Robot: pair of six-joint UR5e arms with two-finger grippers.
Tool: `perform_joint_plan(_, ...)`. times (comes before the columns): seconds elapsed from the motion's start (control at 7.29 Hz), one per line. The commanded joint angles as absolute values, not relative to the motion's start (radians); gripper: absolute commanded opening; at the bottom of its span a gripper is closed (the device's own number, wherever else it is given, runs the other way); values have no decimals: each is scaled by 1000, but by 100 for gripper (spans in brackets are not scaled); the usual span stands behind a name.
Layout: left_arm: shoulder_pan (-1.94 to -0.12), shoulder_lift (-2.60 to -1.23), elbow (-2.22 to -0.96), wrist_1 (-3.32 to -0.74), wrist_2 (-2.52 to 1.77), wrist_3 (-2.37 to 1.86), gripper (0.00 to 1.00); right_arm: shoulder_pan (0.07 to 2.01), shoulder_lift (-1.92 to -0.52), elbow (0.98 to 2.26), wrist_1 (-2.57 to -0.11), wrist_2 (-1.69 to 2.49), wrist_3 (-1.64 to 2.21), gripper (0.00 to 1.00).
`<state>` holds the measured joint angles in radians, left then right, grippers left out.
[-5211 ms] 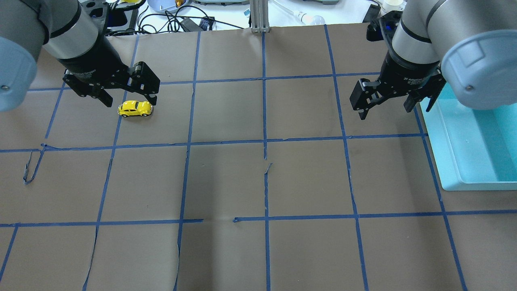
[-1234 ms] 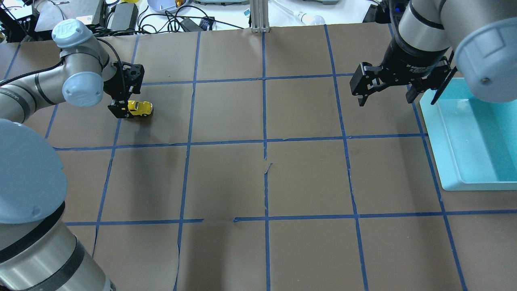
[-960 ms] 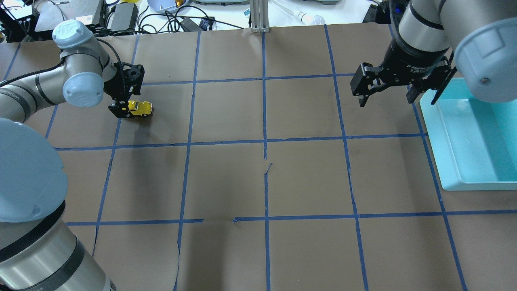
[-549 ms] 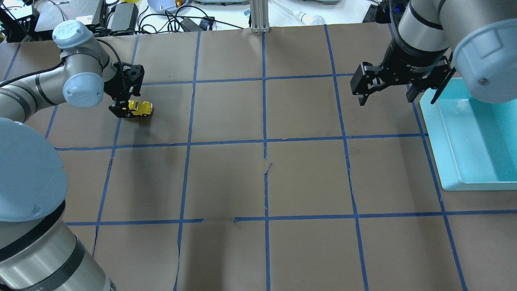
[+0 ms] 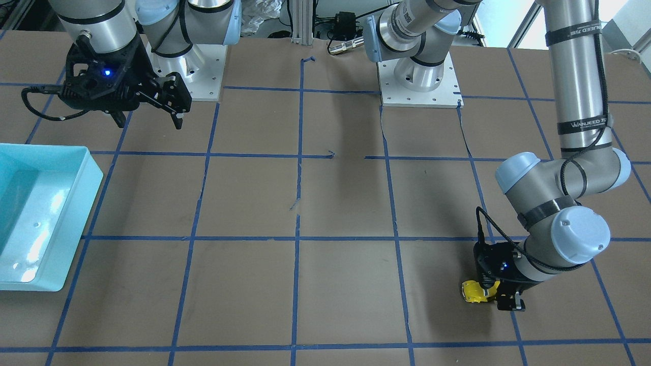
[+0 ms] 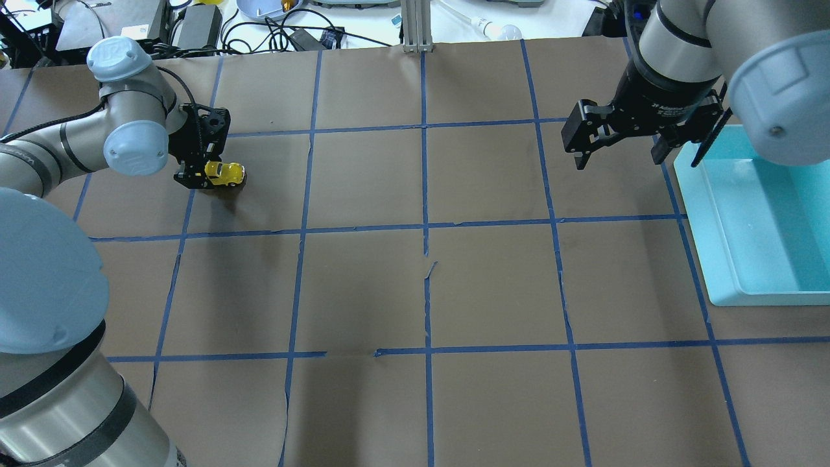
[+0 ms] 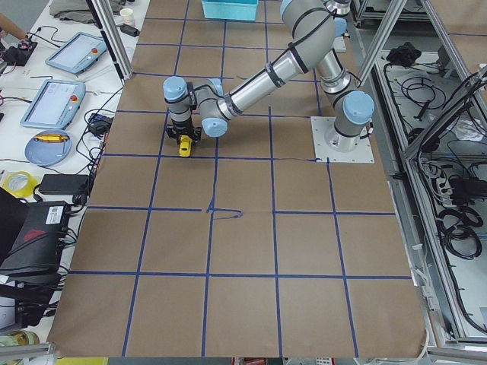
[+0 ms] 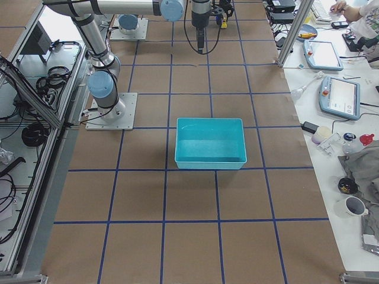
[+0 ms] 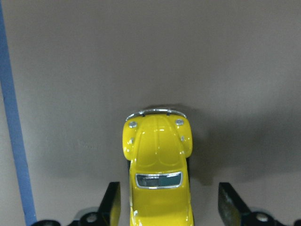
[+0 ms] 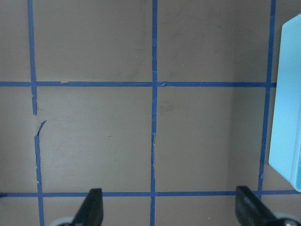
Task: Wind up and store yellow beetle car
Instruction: 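Press the car down and drag it back toward the robot with the left gripper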
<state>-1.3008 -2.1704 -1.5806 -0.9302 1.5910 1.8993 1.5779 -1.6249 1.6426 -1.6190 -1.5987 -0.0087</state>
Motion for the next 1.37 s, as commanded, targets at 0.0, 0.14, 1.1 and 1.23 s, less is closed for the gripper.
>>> perform_joint_plan(0.0,-1301,-2171,-1582,-928,1591,1899,19,1580,-1626,1641,-1614,-1601,-9,100)
perform_joint_plan(0.14,-1301,-2171,-1583,-922,1591,1901,12,1578,-1626,1640,-1612,-1595,-9,100)
perform_joint_plan(1.1,-1278,-2174,-1586,-914,1591,1904,3,1577,-1624,1644,-1609,-1608,-12,100)
perform_joint_plan(1.23,-1276,-2174,-1586,-914,1591,1904,3,1577,-1624,1644,-1608,-1609,-14,100)
